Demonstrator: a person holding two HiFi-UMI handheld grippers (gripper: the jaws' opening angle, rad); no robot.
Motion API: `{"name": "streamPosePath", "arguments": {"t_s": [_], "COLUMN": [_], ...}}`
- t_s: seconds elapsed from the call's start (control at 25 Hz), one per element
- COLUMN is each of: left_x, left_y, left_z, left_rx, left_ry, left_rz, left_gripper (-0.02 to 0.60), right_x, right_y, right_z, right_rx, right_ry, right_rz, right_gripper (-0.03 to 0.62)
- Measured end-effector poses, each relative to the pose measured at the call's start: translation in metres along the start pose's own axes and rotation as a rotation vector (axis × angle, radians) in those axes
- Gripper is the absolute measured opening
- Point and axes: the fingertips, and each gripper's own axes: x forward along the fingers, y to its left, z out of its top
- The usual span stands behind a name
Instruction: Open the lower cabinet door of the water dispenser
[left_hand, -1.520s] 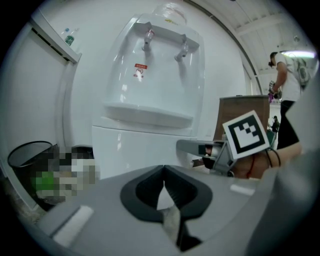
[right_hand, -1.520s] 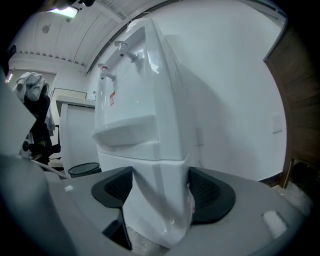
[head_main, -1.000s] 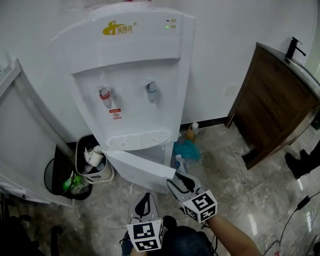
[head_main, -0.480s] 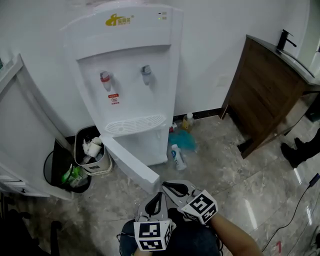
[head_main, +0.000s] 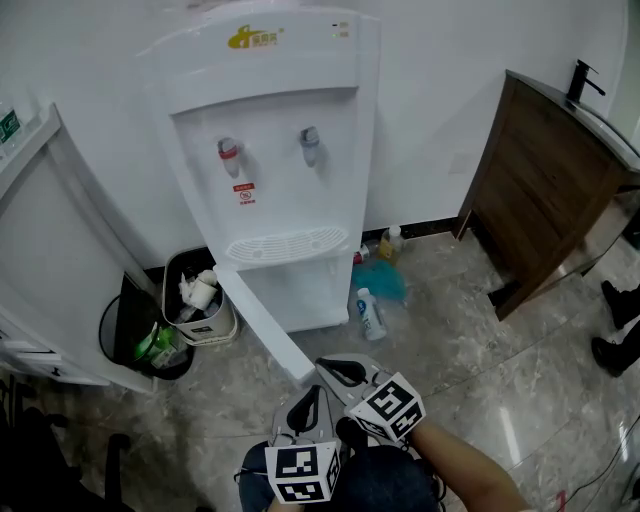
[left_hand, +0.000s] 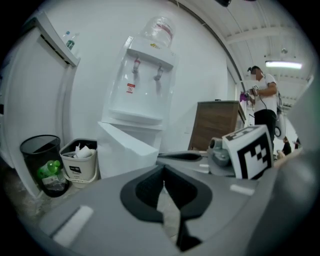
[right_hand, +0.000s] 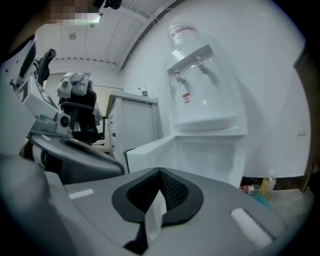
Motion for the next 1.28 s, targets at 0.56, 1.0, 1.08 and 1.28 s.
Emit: {"name": "streamPosePath", "arguments": {"t_s": [0.56,1.0,1.08,1.28], "left_x": [-0.074,-0.084,-0.076,-0.044], "left_y": [0.106,0.129,0.123,0.098], "left_z": [0.002,-0.003,-0.002,0.004], "left_rx": [-0.053,-0.145,-0.145,-0.119], "left_ry": [-0.076,-0.103,-0.107,-0.120], "left_rz": [0.287,0.329,0.301,0.209], "left_gripper": [0.008,0.008,0.007,0.008], "right_x": [0.119,0.141,0.131,0.085], "right_y": [0.104,0.121,0.107,0.048], "right_z": [0.022,0.033,0.034,0.031], "right_rx": [0.003,0.023,0.029,0.055], "right_ry": [-0.083,-0.092,-0.102,-0.129], "right_rz": [0.242,0.268,0.223,0.027], "right_gripper": [-0.002,-0.002,-0.002,-0.002]}}
